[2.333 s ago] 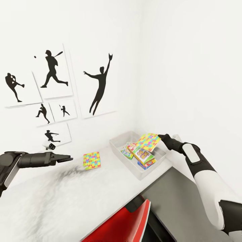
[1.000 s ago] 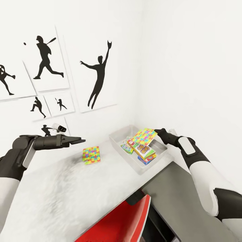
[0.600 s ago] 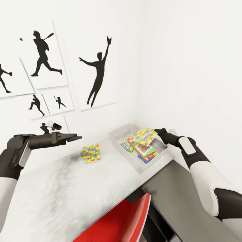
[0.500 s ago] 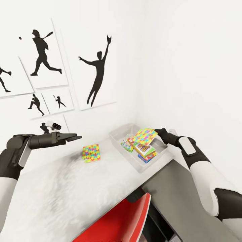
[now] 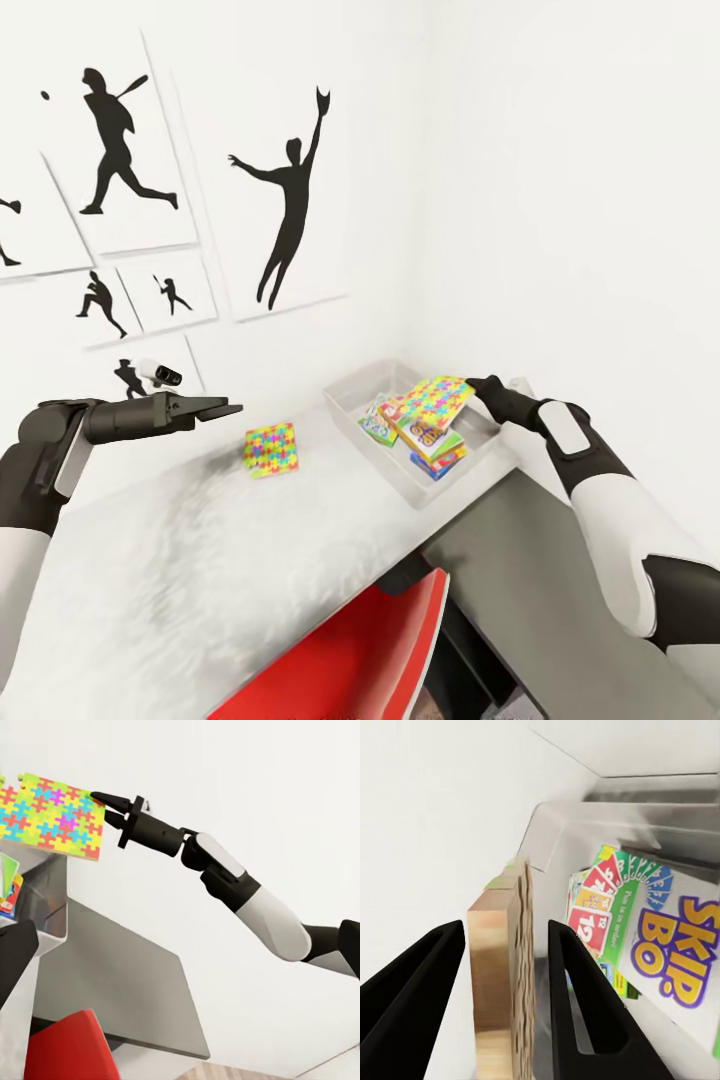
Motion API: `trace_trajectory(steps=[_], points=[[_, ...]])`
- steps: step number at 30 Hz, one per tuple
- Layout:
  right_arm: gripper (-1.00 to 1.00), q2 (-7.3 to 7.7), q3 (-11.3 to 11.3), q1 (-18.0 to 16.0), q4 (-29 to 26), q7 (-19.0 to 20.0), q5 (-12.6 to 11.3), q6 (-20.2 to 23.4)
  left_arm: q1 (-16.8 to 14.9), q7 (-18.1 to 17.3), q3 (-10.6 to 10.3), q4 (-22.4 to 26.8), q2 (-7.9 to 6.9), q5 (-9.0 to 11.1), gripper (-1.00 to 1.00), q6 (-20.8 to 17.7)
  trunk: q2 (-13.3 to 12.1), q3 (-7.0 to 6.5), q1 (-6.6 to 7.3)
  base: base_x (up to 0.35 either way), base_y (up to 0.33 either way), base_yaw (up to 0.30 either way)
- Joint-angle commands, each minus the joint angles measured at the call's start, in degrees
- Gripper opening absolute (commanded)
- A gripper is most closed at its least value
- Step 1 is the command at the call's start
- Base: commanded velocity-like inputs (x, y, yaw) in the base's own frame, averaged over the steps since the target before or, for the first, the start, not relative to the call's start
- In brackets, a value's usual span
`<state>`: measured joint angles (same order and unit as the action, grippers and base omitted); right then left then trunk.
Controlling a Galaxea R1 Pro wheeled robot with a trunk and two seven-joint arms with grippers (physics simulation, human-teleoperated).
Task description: Put all the toys in the child's room - the three board games (two on the bed and one on the table), the two jigsaw puzzles on the table, and the tennis ball on the table - inside the toy box on the table in the child's room.
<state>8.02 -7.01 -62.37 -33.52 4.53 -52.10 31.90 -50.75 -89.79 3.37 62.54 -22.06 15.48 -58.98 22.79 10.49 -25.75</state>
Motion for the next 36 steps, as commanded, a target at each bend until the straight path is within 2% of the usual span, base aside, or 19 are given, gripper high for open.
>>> trace_trajectory(steps=[1, 6, 14, 22, 36], points=[[-1.00, 0.01, -0.3, -0.2, 0.0, 0.2, 0.2, 0.3, -0.1, -0.2, 0.0, 0.0, -0.01, 0.0, 1.00, -0.6, 0.1, 0.22, -0.03, 0.000, 0.000, 0.000], [-1.00, 0.15, -0.3, -1.2, -0.1, 0.2, 0.2, 0.3, -0.1, -0.2, 0.0, 0.0, -0.06, 0.0, 1.00, -0.5, 0.1, 0.69, -0.03, 0.000, 0.000, 0.000], [-1.00, 1.50, -0.6, -1.4, -0.1, 0.2, 0.2, 0.3, -0.1, -0.2, 0.0, 0.0, -0.01, -0.1, 1.00, -0.5, 0.1, 1.44, -0.03, 0.000, 0.000, 0.000], [-1.00, 1.17, -0.6, -1.3, 0.0, 0.2, 0.1, 0.2, -0.1, -0.2, -0.2, 0.0, 0.31, -0.2, 1.00, -0.6, 0.1, 2.12, -0.03, 0.000, 0.000, 0.000], [-1.00, 0.82, -0.7, -1.3, 0.0, 0.3, 0.1, 0.0, -0.1, -0.2, 0.0, 0.0, 0.11, -0.1, 1.00, -0.6, 0.1, 2.21, -0.03, 0.000, 0.000, 0.000]])
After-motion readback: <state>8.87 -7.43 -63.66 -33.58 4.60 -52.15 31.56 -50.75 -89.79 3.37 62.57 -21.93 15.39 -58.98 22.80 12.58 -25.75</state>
